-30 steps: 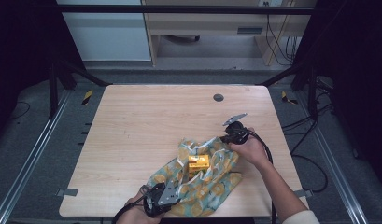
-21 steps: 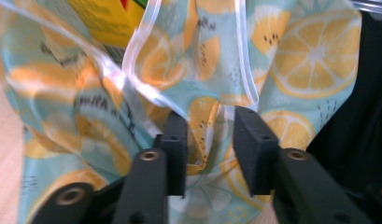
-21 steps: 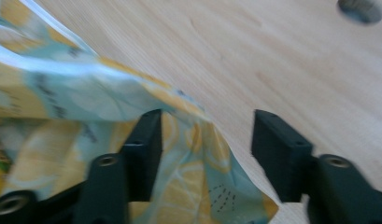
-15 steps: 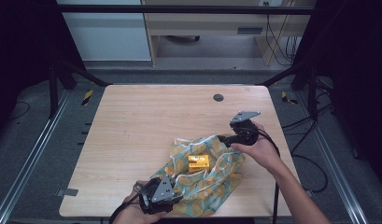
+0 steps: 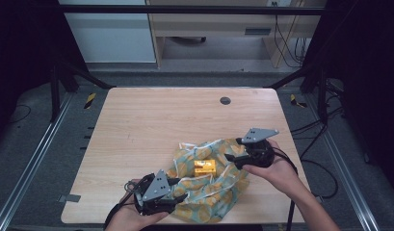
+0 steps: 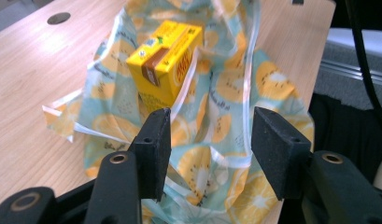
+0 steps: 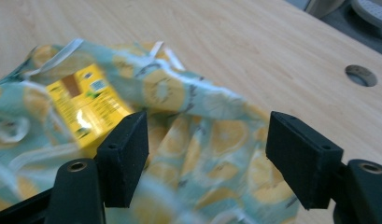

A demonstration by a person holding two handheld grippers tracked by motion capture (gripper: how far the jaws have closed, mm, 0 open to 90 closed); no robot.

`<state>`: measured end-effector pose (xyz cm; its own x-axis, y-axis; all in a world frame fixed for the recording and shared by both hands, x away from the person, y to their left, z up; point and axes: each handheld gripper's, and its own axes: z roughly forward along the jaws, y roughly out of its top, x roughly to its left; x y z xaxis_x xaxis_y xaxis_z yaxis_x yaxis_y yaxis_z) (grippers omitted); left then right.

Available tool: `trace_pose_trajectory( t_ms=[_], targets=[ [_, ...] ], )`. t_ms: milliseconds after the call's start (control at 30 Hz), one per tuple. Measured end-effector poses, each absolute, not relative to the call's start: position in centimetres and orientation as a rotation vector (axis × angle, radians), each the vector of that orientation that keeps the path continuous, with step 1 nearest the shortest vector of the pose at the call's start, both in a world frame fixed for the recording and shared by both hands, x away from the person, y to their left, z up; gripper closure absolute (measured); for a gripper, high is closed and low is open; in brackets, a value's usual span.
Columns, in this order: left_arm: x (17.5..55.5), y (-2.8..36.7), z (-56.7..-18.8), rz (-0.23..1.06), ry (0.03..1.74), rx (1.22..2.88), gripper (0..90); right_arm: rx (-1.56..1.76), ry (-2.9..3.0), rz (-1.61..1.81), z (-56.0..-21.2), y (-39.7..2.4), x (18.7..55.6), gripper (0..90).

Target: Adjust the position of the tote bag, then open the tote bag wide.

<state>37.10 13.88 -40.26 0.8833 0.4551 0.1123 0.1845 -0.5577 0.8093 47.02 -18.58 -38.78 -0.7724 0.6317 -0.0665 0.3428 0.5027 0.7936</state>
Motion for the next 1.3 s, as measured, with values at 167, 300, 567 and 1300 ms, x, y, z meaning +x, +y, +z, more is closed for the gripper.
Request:
trace_pose_trajectory(
  t_ms=[167, 300, 567, 1300],
  targets=[
    [38.1, 14.2, -39.3, 0.44, 0.494, 2.155, 48.7, 0.793, 2.434, 1.153, -39.5, -18.4, 45.5, 30.0],
    [39.4, 14.4, -39.5, 0.513, 0.516, 2.202, 49.0, 0.788, 2.458, 1.16, -40.1, -18.3, 44.9, 29.5],
    [42.6, 13.8, -41.8, 0.513, 0.608, 2.246, 47.6, 0.775, 2.514, 1.146, -41.5, -18.0, 44.1, 25.5],
    [45.1, 12.6, -46.1, 0.493, 0.622, 2.362, 77.2, 0.741, 2.668, 0.997, -47.6, -17.6, 42.3, 32.2]
  ],
)
